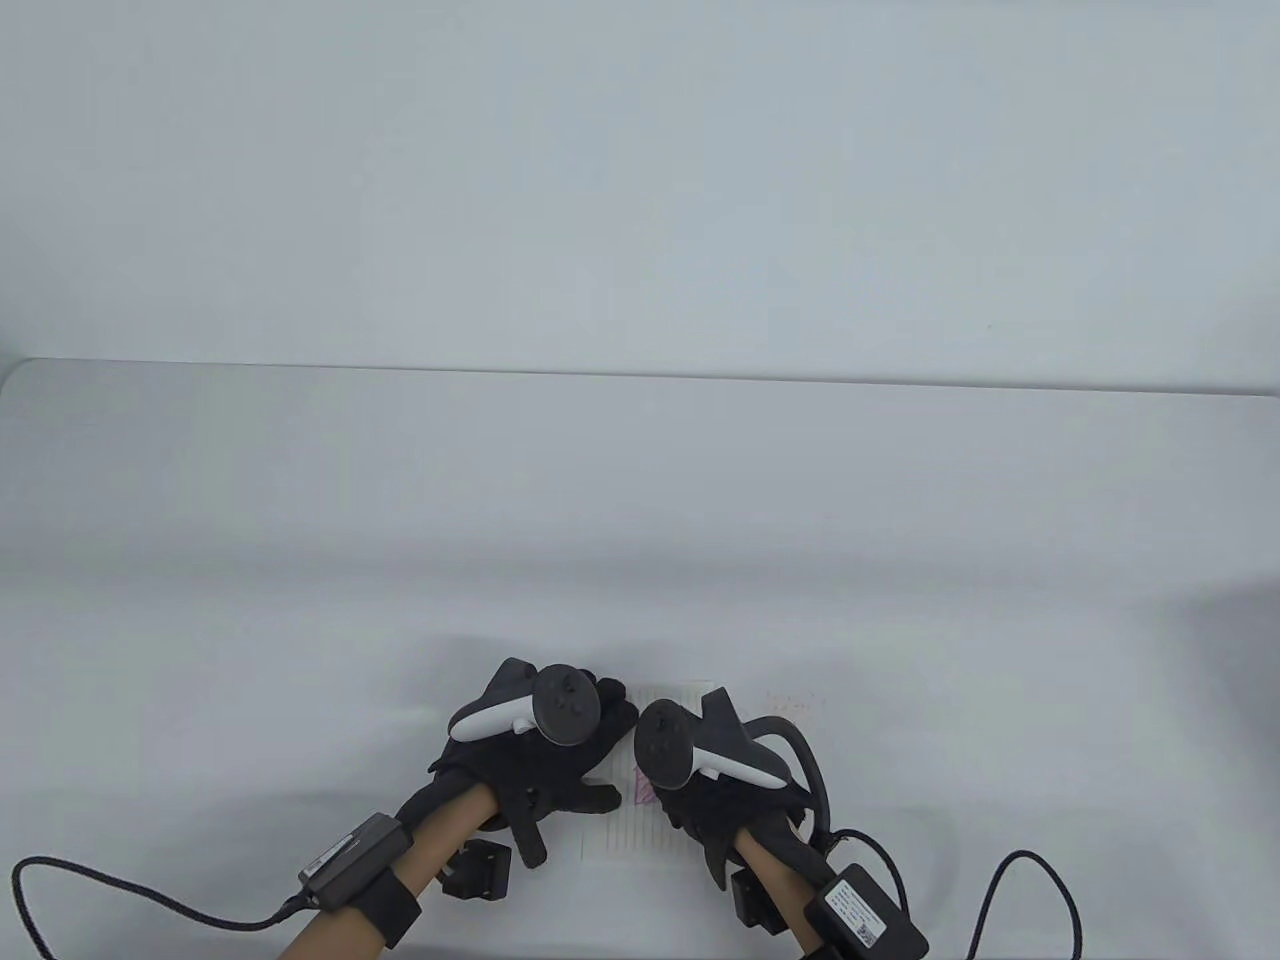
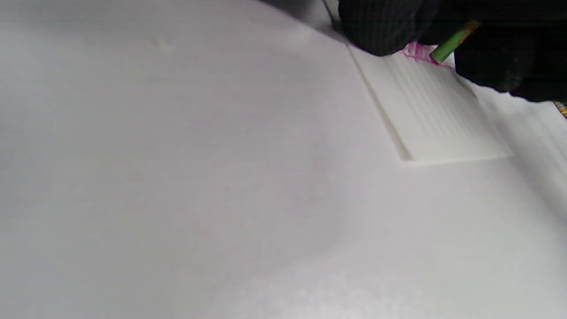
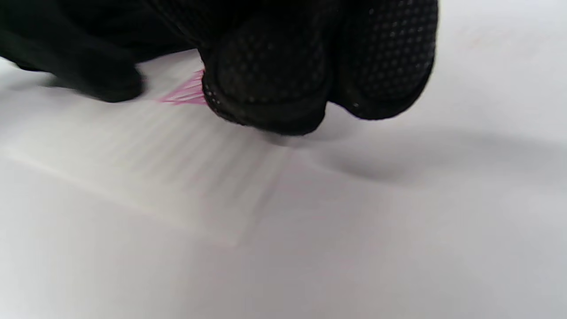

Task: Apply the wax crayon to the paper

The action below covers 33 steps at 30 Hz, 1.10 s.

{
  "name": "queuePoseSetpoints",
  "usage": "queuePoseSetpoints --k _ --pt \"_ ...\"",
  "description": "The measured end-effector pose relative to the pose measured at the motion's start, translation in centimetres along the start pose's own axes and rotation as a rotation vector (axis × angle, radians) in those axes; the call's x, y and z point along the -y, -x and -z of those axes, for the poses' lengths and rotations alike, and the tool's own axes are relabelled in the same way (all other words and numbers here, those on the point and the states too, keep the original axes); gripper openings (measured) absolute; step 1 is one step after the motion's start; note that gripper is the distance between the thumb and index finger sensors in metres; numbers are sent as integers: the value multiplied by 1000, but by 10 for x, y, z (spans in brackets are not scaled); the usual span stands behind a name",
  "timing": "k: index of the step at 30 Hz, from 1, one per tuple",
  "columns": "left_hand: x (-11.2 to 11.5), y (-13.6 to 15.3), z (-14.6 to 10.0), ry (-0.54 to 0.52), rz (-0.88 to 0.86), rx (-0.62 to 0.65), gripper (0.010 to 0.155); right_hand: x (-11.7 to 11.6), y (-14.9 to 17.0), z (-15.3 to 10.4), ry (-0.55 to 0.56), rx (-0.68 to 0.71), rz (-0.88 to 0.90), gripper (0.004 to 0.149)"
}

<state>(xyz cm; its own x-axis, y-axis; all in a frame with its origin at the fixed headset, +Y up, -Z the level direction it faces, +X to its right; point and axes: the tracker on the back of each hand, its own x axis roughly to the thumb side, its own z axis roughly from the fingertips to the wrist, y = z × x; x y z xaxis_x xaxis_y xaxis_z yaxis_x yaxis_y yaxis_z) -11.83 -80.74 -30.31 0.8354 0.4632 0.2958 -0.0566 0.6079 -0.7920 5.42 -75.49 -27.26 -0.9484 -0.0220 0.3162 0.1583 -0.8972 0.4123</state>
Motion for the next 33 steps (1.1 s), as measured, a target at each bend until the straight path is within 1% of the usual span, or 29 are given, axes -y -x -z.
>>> queuePoseSetpoints --k 2,4,5,6,7,8,9,12,14,15,16,17,18,19,20,21,22,23,24,26,28,29,31,32,33 --pt "0 0 0 1 -1 0 84 2 2 0 27 -59 -115 39" --pt "0 0 0 1 -2 1 84 0 -1 -2 53 -22 -96 40" --pt "0 0 0 1 -3 1 84 0 -3 -2 56 35 -54 40" --pt "0 0 0 0 -3 1 84 -1 -6 -3 -18 113 70 40" --pt "0 0 0 0 -3 0 84 -4 -9 -3 -78 141 174 40" --pt "0 0 0 0 -3 1 84 -6 -10 -2 -91 110 159 40" --pt "0 0 0 0 -4 1 84 -2 -9 -2 -57 120 79 39" --pt "0 0 0 1 -2 1 84 0 -3 -1 11 -21 -84 39" --pt "0 0 0 1 -3 1 84 0 -7 -3 44 -51 -132 39" --pt "0 0 0 1 -2 1 84 0 -10 -5 52 -15 -157 40" --pt "0 0 0 1 -2 1 84 0 -12 -6 33 18 -126 40" --pt "0 0 0 0 -2 0 84 0 -15 -7 -21 84 -26 40" --pt "0 0 0 0 -2 0 84 -2 -17 -6 -55 89 37 40" --pt "0 0 0 0 -2 1 84 -5 -18 -5 -75 45 14 39" --pt "0 0 0 -1 -2 1 84 -1 -15 -5 -44 70 -29 39" --pt "0 0 0 0 0 0 84 -1 -12 -5 -35 -8 -86 38" --pt "0 0 0 0 2 0 84 0 -10 -4 -12 -40 -128 38" --pt "0 0 0 0 1 0 84 1 -8 -4 -11 -40 -161 38" --pt "0 0 0 0 0 0 84 0 -9 -3 -16 -38 -138 38" --pt "0 0 0 0 1 0 84 0 -11 -5 6 -20 -150 40" --pt "0 0 0 0 1 -1 84 -1 -14 -7 -76 80 -26 40" --pt "0 0 0 0 0 0 84 -3 -15 -7 -85 71 18 40" --pt "0 0 0 0 0 0 84 -1 -12 -5 -67 38 -59 39" --pt "0 0 0 1 2 0 84 -1 -9 -5 -41 -24 -108 38" --pt "0 0 0 -1 1 0 84 0 -7 -4 -25 -43 -136 39"
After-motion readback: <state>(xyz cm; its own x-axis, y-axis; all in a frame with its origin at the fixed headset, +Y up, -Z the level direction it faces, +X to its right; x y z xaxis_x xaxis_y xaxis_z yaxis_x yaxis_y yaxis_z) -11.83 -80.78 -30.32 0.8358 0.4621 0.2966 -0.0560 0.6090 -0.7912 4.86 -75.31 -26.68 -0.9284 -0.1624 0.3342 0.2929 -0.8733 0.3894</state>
